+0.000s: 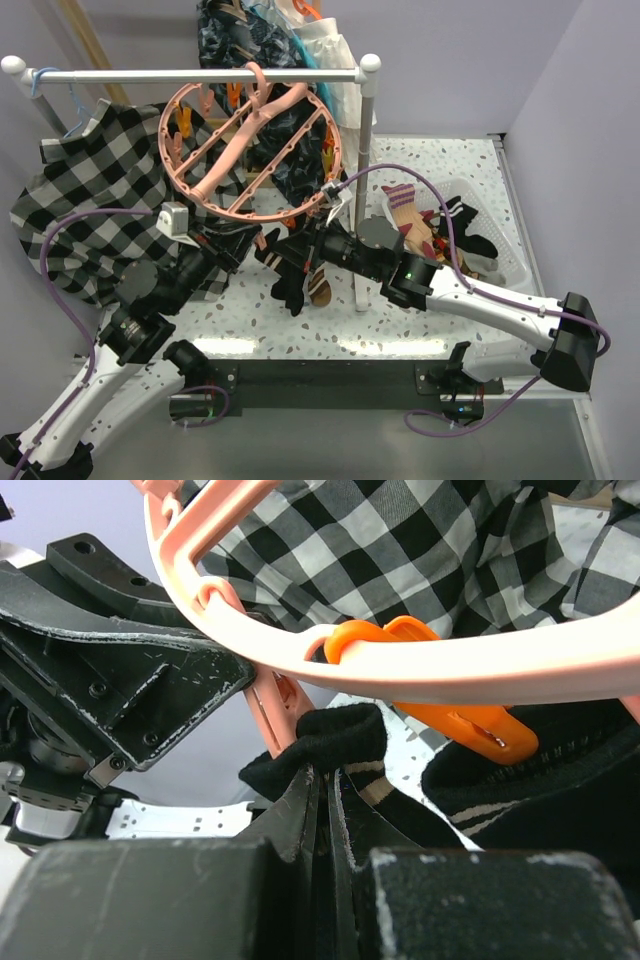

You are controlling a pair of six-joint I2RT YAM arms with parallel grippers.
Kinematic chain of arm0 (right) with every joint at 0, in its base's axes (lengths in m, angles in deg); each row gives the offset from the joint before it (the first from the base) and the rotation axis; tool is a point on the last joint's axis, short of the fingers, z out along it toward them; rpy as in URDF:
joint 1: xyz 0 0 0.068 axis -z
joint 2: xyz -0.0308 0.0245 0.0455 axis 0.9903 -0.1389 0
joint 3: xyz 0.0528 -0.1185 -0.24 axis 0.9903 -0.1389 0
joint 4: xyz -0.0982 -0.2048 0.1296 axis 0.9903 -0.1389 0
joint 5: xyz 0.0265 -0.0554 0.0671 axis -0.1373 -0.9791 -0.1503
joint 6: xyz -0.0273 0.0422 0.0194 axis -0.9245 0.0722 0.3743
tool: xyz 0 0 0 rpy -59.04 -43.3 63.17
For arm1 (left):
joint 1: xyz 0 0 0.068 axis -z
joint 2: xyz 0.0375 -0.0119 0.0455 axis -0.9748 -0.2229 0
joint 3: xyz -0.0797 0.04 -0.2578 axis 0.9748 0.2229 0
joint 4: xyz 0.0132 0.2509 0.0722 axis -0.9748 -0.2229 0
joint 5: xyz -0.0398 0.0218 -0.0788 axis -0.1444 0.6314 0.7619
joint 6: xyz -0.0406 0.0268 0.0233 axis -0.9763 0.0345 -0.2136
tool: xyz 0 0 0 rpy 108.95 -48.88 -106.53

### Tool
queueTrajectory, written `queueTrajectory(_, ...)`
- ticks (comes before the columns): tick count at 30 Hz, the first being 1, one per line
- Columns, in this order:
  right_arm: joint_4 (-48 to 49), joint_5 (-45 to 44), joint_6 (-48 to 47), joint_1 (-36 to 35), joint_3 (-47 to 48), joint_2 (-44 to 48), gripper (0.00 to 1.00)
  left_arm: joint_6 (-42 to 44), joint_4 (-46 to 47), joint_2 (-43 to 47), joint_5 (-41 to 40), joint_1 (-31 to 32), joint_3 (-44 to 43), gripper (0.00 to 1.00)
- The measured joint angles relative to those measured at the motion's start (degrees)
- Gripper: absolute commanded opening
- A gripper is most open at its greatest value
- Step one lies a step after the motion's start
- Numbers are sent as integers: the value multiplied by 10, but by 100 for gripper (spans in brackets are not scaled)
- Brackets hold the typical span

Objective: Clip the socks to the hanger
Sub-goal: Clamp the sock onto the hanger, then reset both arms

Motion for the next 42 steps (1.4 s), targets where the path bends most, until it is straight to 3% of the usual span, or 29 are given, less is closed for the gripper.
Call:
queueTrajectory(11,19,-18,23,0,-3,-1,0,-12,12,0,0,0,7,0)
queueTrajectory(14,22,-25,25,0,-3,-1,0,-12,13,0,0,0,9,16)
queueTrajectory(15,22,-26,25,0,-3,-1,0,-12,13,0,0,0,9,28)
queueTrajectory(20,23,-27,29,0,-3,-1,3,-12,11,0,0,0,9,56)
queueTrajectory(21,23,-27,29,0,-3,-1,6,-11,9,1,1,0,9,64)
queueTrajectory(25,26,-27,26,0,-3,-1,25,-11,-1,6,0,0,8,80)
queueTrajectory(26,27,-27,25,0,-3,-1,34,-9,-5,7,0,0,7,83)
queueTrajectory(29,32,-26,14,0,-3,-1,48,-9,-26,14,-3,0,-2,98)
queueTrajectory(30,33,-25,9,0,-3,0,56,-9,-34,17,-5,0,-6,99)
queueTrajectory(36,22,-26,-43,0,-3,16,82,-7,-109,40,-27,0,-52,100)
queueTrajectory(42,-39,-40,-142,0,-3,96,97,-2,-208,84,-69,0,-87,100)
